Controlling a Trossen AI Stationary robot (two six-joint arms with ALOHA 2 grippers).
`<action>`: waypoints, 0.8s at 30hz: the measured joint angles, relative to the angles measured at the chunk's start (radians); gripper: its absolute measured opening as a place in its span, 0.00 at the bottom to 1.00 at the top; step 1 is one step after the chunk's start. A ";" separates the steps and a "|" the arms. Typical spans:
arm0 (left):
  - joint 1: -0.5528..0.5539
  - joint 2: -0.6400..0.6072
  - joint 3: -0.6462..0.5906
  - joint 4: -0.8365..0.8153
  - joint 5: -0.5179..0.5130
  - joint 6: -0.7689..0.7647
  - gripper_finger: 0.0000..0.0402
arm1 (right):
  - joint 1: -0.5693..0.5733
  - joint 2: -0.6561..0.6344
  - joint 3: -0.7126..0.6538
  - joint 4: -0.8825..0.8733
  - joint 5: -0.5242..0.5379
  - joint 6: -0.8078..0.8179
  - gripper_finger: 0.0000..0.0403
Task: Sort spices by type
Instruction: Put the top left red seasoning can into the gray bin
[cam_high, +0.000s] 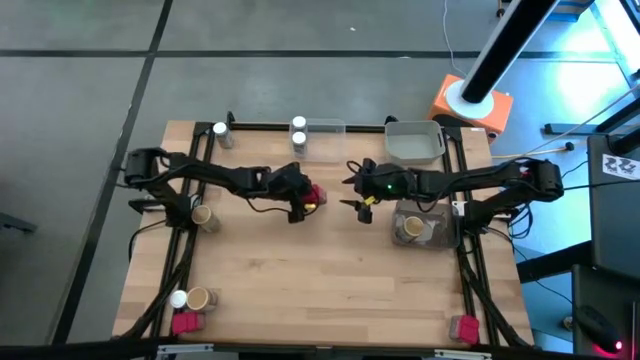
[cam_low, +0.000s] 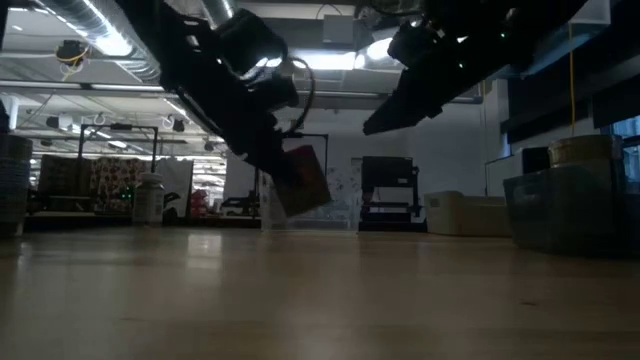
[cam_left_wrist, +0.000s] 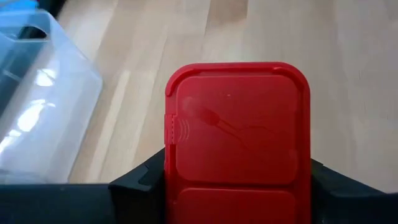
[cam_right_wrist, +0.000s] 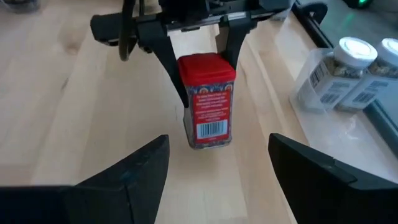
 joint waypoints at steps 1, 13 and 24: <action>0.000 0.015 0.013 -0.018 0.000 0.001 0.48 | 0.000 0.011 0.001 0.013 0.005 0.000 0.68; 0.001 0.110 0.118 -0.139 0.052 0.013 0.48 | -0.002 0.124 0.000 0.075 0.005 0.000 0.68; -0.042 0.121 0.119 -0.158 0.027 0.017 0.47 | 0.000 0.308 0.001 0.331 -0.098 -0.023 0.68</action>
